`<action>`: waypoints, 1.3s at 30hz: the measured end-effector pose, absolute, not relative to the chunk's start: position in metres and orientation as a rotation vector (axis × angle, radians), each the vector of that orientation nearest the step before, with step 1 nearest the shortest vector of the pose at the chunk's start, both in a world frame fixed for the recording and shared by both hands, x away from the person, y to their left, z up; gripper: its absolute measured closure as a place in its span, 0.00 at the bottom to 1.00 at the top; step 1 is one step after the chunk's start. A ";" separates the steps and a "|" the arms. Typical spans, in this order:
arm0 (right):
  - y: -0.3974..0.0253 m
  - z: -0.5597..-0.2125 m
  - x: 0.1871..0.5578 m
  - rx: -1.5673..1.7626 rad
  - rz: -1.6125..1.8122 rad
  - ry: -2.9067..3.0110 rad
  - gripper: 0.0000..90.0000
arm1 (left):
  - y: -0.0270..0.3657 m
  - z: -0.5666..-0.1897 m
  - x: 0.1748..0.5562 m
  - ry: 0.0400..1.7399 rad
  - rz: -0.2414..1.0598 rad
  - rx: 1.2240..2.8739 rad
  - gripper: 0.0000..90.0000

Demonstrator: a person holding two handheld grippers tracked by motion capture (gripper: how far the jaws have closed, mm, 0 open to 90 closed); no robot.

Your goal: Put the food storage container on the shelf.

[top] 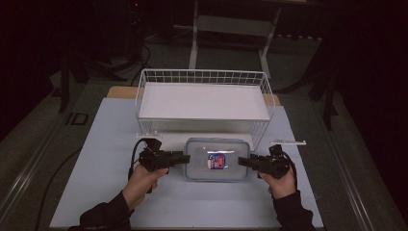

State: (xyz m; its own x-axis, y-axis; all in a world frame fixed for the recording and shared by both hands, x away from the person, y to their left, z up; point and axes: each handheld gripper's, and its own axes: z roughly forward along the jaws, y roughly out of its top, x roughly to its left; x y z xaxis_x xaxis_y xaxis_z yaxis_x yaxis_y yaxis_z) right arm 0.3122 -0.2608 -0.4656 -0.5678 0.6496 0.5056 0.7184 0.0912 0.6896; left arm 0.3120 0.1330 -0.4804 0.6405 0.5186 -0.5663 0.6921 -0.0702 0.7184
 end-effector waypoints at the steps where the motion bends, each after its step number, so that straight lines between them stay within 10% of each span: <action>1: -0.259 -0.464 0.315 -1.420 -1.510 -2.270 0.50 | 0.135 -0.479 0.314 0.987 -0.179 1.721 0.63; 39: -0.235 -0.497 0.369 -1.415 -1.625 -2.333 0.49 | 0.140 -0.515 0.348 1.034 0.053 1.612 0.58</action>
